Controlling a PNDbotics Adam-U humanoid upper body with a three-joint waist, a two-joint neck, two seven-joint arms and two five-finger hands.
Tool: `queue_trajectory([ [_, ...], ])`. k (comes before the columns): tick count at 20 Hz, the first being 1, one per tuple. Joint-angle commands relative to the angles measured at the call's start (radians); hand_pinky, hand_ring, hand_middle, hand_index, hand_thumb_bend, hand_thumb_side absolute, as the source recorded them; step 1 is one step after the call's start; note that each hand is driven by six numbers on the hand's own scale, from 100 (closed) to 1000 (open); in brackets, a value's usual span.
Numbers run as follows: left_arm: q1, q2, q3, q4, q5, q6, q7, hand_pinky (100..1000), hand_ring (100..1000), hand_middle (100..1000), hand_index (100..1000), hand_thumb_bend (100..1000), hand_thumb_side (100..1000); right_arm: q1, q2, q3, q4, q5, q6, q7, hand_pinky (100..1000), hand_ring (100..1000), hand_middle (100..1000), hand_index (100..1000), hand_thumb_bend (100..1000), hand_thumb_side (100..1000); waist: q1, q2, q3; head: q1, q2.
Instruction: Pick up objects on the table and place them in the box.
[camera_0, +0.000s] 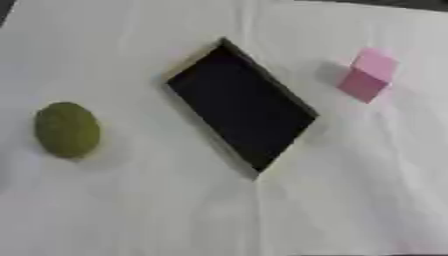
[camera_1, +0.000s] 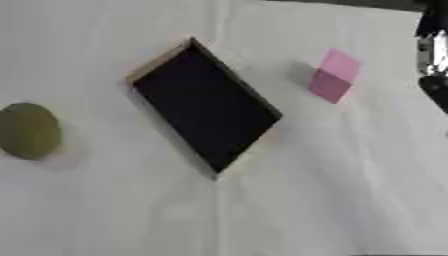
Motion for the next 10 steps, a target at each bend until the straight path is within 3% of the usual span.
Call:
queue_trajectory([
  [1, -0.004, 0.019, 0.013, -0.018, 0.003, -0.001, -0.002, 854, 798, 769, 856, 176, 622, -0.003, -0.032, -0.006, -0.014, 0.005, -0.003, 0.004, 793, 667, 646, 763, 100, 629, 0.004, -0.025, 0.001, 0.001, 0.002],
  [10, -0.003, 0.021, 0.013, -0.018, 0.004, -0.001, -0.003, 854, 798, 770, 856, 176, 622, 0.004, -0.043, -0.007, -0.014, 0.017, 0.009, 0.007, 794, 670, 649, 766, 100, 635, 0.004, -0.026, 0.000, 0.003, 0.002],
])
